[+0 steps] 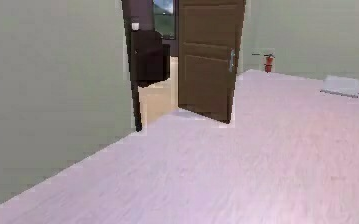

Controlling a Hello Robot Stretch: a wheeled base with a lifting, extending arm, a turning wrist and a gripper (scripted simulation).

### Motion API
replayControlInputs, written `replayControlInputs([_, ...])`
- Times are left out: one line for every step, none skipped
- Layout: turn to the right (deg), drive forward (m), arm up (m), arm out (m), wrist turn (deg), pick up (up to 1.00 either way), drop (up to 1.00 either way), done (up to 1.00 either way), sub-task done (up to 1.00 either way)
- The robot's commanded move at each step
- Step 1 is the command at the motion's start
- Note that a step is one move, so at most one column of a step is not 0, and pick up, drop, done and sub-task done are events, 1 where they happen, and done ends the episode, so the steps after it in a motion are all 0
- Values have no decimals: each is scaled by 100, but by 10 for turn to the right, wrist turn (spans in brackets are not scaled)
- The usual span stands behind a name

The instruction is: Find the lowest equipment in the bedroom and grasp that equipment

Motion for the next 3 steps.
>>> replayControlInputs([0, 100, 0, 0, 0, 0, 0, 0, 0])
replayControlInputs([0, 100, 0, 0, 0, 0, 0, 0, 0])
replayControlInputs([0, 15, 0, 0, 0, 0, 0, 0, 0])
